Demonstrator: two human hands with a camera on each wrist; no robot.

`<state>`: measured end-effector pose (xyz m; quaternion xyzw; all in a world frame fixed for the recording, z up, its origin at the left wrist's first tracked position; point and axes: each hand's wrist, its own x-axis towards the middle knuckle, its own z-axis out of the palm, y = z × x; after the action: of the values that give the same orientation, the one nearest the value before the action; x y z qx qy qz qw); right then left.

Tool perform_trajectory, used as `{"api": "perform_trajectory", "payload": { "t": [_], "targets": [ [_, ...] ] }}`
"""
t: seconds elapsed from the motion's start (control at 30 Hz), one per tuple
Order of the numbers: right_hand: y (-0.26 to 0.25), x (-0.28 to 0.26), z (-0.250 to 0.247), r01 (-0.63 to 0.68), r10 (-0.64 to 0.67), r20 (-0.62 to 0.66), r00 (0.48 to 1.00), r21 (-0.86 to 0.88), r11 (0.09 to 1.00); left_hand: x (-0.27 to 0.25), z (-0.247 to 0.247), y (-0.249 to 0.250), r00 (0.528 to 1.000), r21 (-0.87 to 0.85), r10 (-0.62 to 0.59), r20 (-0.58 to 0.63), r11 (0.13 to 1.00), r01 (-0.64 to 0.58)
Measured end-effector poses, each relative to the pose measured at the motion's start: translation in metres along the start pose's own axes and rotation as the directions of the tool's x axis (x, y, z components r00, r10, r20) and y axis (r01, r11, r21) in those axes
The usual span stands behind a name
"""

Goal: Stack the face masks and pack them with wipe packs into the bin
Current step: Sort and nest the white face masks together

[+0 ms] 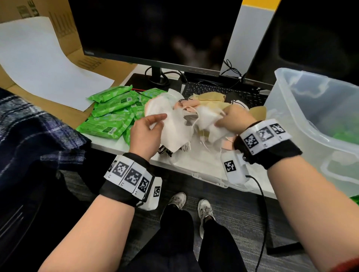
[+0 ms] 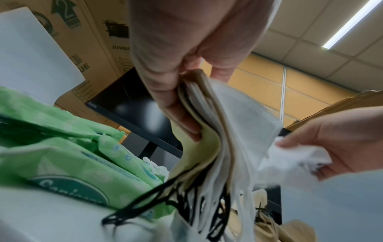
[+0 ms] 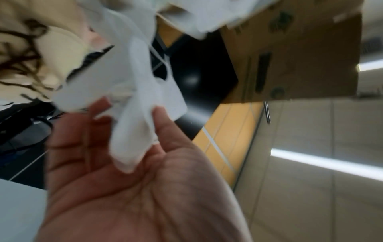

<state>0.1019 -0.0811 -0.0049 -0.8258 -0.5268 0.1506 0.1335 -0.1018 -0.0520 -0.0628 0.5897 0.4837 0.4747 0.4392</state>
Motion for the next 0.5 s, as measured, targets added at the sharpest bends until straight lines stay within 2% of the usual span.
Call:
{"api": "perform_trajectory", "payload": {
  "t": [0.07,0.13,0.2,0.27,0.33,0.4,0.5],
  "targets": [
    [0.004,-0.003,-0.011,0.067,-0.024,-0.145,0.989,0.302,0.951,-0.001,0.003,0.002,1.0,-0.037,-0.029,0.0,0.999,0.029],
    [0.003,-0.011,-0.017,0.188,-0.082,-0.226,0.971,0.504,0.843,-0.002,0.007,0.005,0.997,-0.081,-0.074,0.012,0.994,0.075],
    [-0.001,-0.021,-0.017,0.25,-0.158,-0.197,0.968,0.665,0.704,-0.004,0.01,0.012,0.993,-0.115,-0.115,0.038,0.986,0.119],
    [-0.007,-0.029,-0.015,0.238,-0.23,-0.12,0.966,0.764,0.6,-0.009,0.011,0.02,0.993,-0.108,-0.094,0.074,0.989,0.102],
    [-0.01,-0.035,-0.008,0.197,-0.275,-0.034,0.961,0.782,0.592,-0.015,0.013,0.025,0.99,-0.171,-0.057,0.131,0.982,0.079],
    [-0.013,-0.039,0.0,0.154,-0.285,0.038,0.958,0.768,0.622,-0.02,0.015,0.03,0.981,-0.288,-0.031,0.191,0.954,0.086],
    [-0.016,-0.044,0.013,0.187,-0.293,0.032,0.956,0.703,0.686,-0.023,0.022,0.03,0.977,-0.325,-0.017,0.215,0.942,0.088]
  ]
}}
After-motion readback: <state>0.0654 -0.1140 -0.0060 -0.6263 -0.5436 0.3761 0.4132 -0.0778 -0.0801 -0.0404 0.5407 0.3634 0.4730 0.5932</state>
